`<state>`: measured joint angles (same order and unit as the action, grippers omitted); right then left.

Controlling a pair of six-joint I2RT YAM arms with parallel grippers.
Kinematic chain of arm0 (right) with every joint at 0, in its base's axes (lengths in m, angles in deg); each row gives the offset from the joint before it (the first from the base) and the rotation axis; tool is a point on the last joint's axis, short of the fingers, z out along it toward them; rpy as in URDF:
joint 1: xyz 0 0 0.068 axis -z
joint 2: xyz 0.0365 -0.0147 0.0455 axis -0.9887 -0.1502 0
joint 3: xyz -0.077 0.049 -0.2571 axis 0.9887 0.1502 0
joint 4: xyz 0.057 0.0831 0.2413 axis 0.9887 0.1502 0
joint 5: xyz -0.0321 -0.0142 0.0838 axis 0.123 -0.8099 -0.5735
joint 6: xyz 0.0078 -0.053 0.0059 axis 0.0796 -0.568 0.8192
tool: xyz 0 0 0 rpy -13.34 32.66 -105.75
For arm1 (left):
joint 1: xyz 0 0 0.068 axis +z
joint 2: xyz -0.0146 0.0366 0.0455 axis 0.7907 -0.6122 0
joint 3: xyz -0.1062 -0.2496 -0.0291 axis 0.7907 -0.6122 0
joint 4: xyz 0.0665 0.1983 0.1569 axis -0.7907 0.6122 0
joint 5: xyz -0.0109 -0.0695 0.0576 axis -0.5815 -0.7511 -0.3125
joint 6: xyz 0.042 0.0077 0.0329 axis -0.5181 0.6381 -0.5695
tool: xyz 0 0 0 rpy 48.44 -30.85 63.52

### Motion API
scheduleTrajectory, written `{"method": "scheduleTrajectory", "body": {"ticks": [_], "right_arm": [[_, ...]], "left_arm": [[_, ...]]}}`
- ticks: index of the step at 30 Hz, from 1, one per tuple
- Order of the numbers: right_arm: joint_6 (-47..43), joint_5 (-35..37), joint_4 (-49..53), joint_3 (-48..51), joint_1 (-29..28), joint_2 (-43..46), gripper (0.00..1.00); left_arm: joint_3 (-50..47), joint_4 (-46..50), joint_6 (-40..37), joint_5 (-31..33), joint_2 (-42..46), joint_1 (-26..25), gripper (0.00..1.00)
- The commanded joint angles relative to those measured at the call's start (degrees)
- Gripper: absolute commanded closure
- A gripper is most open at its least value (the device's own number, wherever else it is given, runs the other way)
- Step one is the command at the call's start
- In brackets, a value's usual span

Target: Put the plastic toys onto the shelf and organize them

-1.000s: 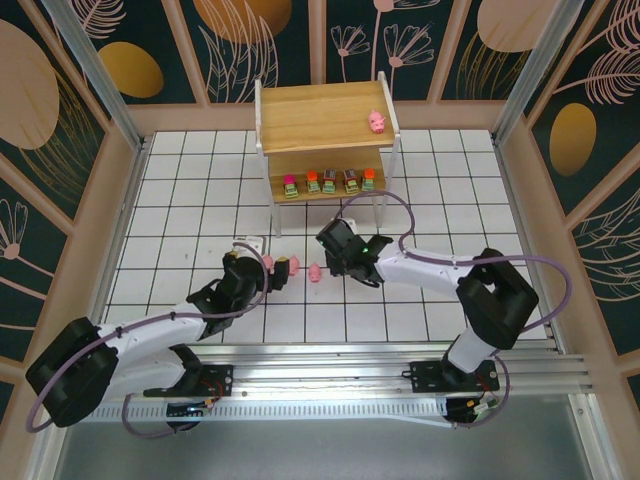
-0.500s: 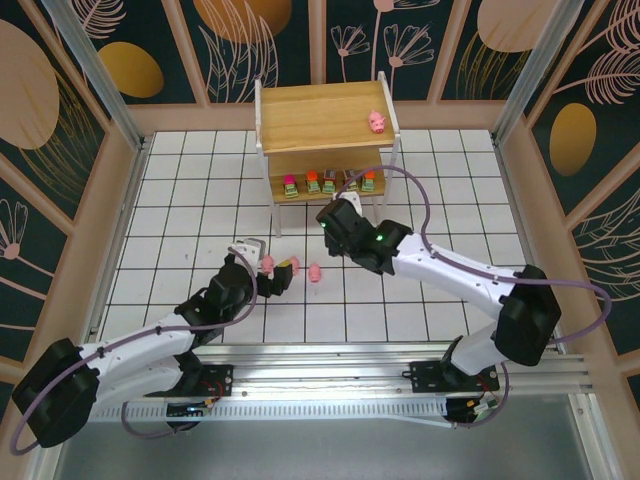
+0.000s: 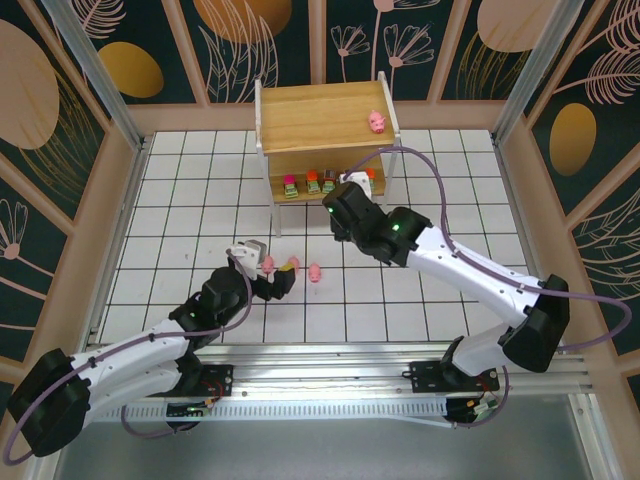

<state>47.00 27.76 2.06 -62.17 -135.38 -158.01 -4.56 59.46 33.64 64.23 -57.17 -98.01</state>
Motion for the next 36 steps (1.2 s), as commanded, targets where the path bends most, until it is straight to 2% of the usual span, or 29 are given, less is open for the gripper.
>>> {"method": "scheduleTrajectory", "body": {"ticks": [1,17,25,36], "right_arm": [[-2.17,3.33,3.09,-5.08,-0.31,1.06,0.73],[-10.04,4.91,7.4,-23.29,3.98,-4.61,0.72],[-12.85,3.54,11.38,-35.11,7.78,-11.17,0.72],[-15.3,-2.09,15.86,-50.59,13.68,-21.86,0.72]], "left_arm": [[-0.4,-2.08,-1.22,-1.07,-0.18,-0.43,0.03],[1.22,-0.09,-1.04,1.59,-3.89,-0.47,0.03],[1.93,0.56,-1.21,2.1,-5.48,-0.47,0.02],[1.97,0.85,-1.22,2.46,-5.6,-0.47,0.02]]}}
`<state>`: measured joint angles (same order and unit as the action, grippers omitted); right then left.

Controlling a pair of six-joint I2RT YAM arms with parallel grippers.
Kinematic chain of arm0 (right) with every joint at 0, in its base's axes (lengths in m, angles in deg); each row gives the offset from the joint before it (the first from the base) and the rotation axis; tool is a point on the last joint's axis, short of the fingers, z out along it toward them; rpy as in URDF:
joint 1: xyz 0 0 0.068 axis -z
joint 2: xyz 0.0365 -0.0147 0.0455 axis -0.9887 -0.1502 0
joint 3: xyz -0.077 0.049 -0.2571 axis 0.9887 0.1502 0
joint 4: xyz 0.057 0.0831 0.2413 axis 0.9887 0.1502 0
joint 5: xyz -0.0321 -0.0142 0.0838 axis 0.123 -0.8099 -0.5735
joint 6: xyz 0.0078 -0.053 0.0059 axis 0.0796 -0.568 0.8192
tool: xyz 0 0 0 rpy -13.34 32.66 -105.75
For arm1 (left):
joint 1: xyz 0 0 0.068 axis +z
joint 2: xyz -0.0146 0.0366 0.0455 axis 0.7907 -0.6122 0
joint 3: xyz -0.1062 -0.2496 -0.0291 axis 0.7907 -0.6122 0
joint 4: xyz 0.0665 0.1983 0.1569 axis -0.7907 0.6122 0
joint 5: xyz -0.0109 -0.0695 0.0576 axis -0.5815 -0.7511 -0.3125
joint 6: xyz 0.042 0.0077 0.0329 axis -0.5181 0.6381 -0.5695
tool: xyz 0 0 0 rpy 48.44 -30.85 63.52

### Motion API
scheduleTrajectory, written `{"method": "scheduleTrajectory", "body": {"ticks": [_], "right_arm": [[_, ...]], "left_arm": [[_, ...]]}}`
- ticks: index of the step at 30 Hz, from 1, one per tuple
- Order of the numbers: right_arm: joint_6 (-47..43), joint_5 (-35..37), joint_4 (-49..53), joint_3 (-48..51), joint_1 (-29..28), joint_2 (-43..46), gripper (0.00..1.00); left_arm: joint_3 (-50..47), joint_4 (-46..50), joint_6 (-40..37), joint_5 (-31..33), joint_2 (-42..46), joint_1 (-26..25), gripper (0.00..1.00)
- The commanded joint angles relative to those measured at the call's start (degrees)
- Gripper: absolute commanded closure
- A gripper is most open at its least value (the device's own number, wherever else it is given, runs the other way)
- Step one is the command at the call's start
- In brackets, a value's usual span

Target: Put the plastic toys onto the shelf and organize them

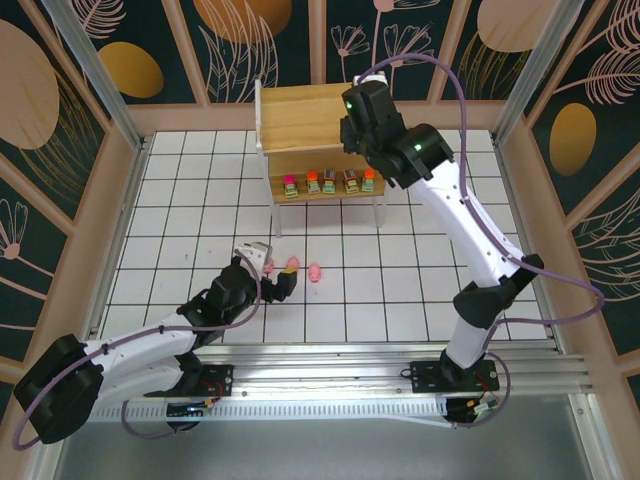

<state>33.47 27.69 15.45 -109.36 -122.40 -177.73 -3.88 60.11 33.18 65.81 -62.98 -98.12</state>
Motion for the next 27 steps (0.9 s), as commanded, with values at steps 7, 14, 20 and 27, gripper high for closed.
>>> {"method": "scheduleTrajectory", "body": {"ticks": [7,14,20,27], "right_arm": [[-1.66,-2.63,3.38,-5.15,1.98,-4.91,0.72],[-1.3,-2.75,2.13,-1.73,3.23,-3.58,0.71],[-1.4,-4.06,1.69,-1.49,3.77,-4.01,0.71],[-1.87,-4.52,1.63,-1.82,4.43,-5.07,0.68]], "left_arm": [[1.34,0.37,-0.76,1.15,0.39,-0.36,0.02],[1.34,0.36,-0.76,1.33,0.3,-0.36,0.02],[1.34,0.4,-0.82,1.42,0.3,-0.31,0.02],[1.34,0.4,-0.82,1.42,0.31,-0.35,0.02]]}}
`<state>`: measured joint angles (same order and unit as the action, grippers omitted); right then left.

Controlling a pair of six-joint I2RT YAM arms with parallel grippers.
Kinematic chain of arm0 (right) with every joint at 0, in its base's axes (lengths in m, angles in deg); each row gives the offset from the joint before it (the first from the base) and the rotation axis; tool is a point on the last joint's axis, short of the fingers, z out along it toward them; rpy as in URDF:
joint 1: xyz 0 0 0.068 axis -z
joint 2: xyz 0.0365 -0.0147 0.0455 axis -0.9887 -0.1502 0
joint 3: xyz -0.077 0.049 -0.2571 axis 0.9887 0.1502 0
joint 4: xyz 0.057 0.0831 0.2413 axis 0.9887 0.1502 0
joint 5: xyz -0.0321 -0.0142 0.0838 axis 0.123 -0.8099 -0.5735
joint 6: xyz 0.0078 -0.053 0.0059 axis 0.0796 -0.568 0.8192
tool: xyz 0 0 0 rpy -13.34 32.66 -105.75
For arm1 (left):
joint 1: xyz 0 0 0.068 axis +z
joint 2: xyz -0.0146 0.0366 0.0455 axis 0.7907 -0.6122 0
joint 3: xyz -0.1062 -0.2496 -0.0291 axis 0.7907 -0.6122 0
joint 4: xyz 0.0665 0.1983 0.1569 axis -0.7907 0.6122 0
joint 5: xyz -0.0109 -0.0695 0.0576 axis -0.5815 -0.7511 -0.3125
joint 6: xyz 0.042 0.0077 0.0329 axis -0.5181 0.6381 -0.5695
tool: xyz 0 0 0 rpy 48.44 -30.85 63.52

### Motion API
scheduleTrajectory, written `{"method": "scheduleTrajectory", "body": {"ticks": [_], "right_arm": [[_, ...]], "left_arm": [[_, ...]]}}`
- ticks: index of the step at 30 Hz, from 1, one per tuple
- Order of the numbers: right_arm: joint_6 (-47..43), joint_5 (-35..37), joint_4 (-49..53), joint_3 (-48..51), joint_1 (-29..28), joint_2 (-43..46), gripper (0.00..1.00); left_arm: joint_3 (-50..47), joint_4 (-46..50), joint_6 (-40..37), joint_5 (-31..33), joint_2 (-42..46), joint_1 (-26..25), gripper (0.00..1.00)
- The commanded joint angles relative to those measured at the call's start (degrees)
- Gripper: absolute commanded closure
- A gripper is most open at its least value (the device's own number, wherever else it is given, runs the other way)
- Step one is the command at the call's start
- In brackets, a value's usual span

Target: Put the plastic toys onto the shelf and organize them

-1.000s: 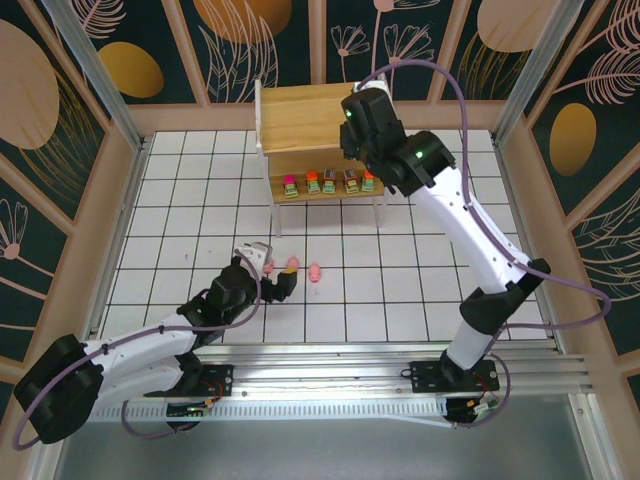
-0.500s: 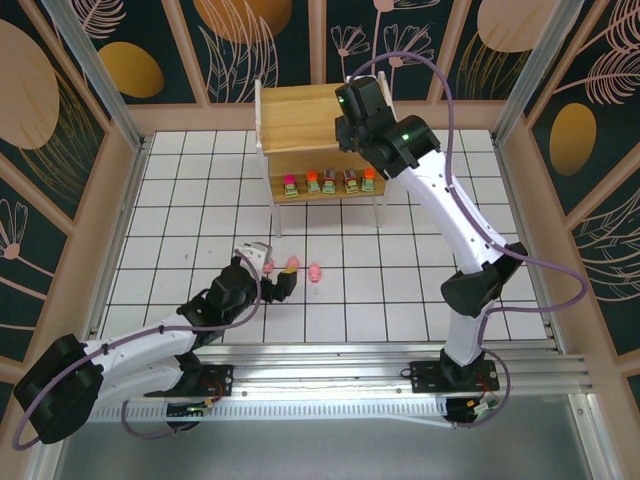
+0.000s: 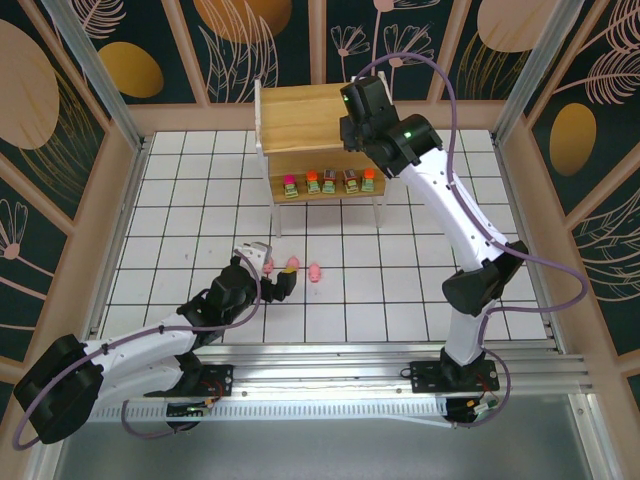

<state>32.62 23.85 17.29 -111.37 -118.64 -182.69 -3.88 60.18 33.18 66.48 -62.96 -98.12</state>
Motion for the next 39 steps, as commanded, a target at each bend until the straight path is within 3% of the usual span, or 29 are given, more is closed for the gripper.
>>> {"method": "scheduleTrajectory", "body": {"ticks": [1,8,28,39], "right_arm": [[-1.09,-0.67,-0.22,0.09,0.77,-0.25,0.68],[-1.79,-0.68,0.5,-1.54,1.45,-1.81,0.61],[-2.36,0.34,1.81,-6.24,1.54,-1.4,0.56],[-1.85,2.48,1.32,-3.38,-0.11,4.48,0.53]], "left_arm": [[1.34,0.31,-0.8,0.73,0.28,-0.36,0.02],[1.33,0.3,-0.78,0.56,0.11,-0.36,0.03],[1.52,0.39,-0.76,1.16,-0.06,-0.34,0.02],[2.56,2.54,1.67,8.33,-1.18,-0.36,0.01]]}}
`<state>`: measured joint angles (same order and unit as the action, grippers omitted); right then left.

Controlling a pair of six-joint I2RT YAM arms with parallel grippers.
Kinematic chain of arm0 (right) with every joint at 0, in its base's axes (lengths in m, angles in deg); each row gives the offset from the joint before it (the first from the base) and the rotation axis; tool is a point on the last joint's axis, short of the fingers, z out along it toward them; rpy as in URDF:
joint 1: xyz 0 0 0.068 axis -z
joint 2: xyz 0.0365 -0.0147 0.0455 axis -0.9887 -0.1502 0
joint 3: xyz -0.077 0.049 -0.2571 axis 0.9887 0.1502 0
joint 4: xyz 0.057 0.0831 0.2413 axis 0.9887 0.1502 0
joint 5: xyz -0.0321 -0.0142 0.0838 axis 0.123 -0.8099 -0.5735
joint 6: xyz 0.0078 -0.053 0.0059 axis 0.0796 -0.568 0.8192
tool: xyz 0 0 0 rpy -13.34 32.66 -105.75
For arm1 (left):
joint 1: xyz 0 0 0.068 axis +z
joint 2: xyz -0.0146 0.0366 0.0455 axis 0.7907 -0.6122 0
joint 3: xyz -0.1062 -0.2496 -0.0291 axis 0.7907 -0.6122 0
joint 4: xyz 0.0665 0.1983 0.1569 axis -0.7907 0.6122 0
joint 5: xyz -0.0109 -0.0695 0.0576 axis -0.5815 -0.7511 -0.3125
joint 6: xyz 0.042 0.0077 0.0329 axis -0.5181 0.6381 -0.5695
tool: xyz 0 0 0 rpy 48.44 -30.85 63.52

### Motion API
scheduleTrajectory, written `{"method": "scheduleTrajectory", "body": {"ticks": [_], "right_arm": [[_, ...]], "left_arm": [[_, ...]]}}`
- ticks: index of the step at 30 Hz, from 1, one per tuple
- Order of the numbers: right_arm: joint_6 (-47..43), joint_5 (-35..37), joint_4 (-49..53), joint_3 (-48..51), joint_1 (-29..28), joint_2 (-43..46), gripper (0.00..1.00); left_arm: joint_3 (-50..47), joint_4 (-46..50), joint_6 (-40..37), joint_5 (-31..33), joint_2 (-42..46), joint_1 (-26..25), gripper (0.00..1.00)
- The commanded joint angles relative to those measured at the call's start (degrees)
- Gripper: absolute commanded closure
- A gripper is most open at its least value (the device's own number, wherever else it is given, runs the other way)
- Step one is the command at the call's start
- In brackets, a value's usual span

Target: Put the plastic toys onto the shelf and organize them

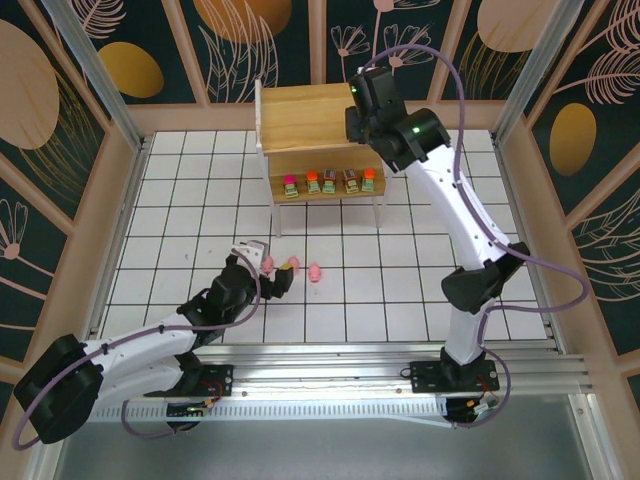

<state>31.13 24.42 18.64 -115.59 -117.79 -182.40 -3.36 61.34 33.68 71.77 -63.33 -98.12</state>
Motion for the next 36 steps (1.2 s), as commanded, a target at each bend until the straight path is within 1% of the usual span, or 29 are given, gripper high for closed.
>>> {"method": "scheduleTrajectory", "body": {"ticks": [1,7,14,18,23,27,36], "right_arm": [[-0.34,1.97,-0.39,1.62,-1.33,4.85,0.53],[0.59,3.85,-1.24,5.63,-4.0,7.87,0.52],[3.26,7.24,-3.95,16.07,-10.25,13.98,0.53],[5.38,7.7,-6.04,23.05,-13.14,17.36,0.53],[8.29,6.28,-9.29,32.82,-14.8,21.28,0.54],[10.34,4.48,-11.84,39.57,-15.33,23.6,0.55],[15.06,0.46,-17.16,50.62,-17.26,24.37,0.58]], "left_arm": [[2.28,1.72,1.43,3.62,-1.14,-0.34,0.01],[3.18,3.18,3.18,6.69,-2.33,-0.36,0.01],[3.37,4.04,4.67,9.2,-2.31,-0.31,0.01],[4.13,4.87,5.47,10.16,-3.92,-0.32,0.01],[5.84,6.34,6.54,11.56,-7.34,-0.36,0.01],[6.44,7.34,7.33,12.94,-8.4,-0.32,0.01],[6.44,7.76,8.19,13.74,-8.22,-0.25,0.01]]}}
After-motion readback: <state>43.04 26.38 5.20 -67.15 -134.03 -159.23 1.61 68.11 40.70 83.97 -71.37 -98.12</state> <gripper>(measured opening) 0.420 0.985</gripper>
